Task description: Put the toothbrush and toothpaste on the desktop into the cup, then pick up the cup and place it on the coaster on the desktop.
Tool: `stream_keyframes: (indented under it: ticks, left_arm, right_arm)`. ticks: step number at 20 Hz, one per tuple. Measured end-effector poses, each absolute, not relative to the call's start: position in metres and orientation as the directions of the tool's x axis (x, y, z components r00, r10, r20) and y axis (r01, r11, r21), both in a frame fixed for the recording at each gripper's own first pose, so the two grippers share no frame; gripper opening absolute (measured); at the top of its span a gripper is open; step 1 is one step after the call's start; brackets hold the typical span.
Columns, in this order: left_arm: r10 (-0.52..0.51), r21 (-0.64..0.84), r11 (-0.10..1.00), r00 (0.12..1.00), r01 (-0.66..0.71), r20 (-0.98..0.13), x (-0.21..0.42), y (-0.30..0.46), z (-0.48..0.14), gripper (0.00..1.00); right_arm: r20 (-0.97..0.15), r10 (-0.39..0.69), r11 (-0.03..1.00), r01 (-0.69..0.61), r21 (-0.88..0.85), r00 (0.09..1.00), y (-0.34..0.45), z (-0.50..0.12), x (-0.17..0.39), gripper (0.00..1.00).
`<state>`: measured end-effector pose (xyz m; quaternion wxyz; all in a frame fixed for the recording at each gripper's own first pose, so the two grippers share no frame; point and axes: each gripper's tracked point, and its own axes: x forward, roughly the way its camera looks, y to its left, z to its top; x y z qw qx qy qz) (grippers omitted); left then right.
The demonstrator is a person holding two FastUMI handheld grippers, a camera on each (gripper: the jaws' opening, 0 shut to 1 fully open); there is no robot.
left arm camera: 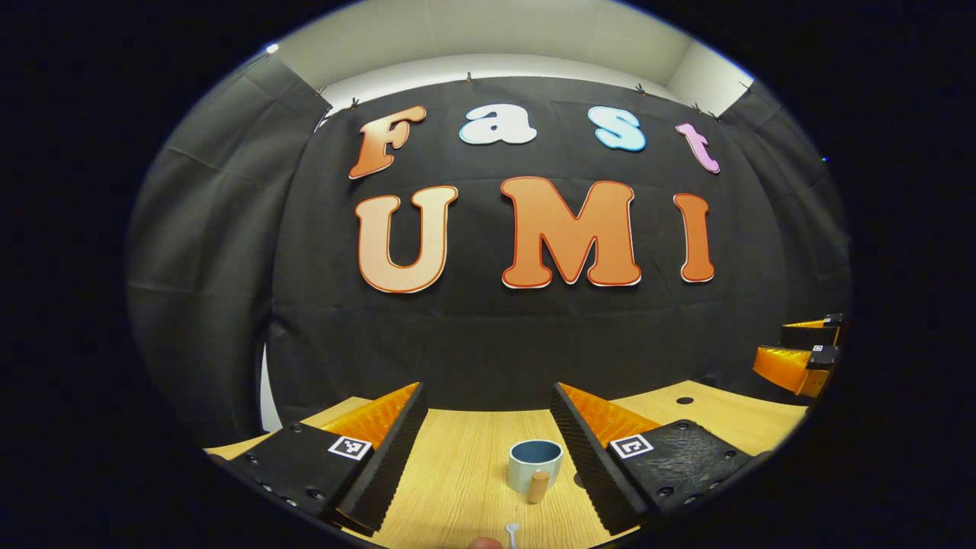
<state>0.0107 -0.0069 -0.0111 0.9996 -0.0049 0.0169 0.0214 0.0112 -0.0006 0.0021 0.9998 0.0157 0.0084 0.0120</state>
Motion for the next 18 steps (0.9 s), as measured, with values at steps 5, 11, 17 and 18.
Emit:
stream_keyframes:
  ticks: [5,11,17,18]
  left_arm:
    - [0.008,0.001,1.000,0.993,-0.007,-0.117,0.011,-0.014,-0.029,0.98]
    - [-0.014,0.000,1.000,0.949,0.014,-0.316,0.007,-0.016,-0.080,0.98]
    - [-0.069,-0.075,0.997,0.863,0.037,-0.501,-0.010,-0.027,-0.140,0.98]
    - [-0.070,-0.070,0.997,0.849,0.038,-0.524,-0.011,-0.029,-0.149,0.98]
  right_arm:
    - [-0.072,0.059,0.998,-0.056,0.039,0.996,0.006,-0.005,0.007,0.98]
    - [-0.231,0.089,0.995,-0.078,0.056,0.969,0.020,-0.048,-0.001,0.99]
    - [-0.391,0.132,0.989,-0.095,0.113,0.911,0.036,-0.099,-0.011,0.99]
    - [-0.416,0.136,0.989,-0.096,0.116,0.899,0.040,-0.109,-0.015,0.99]
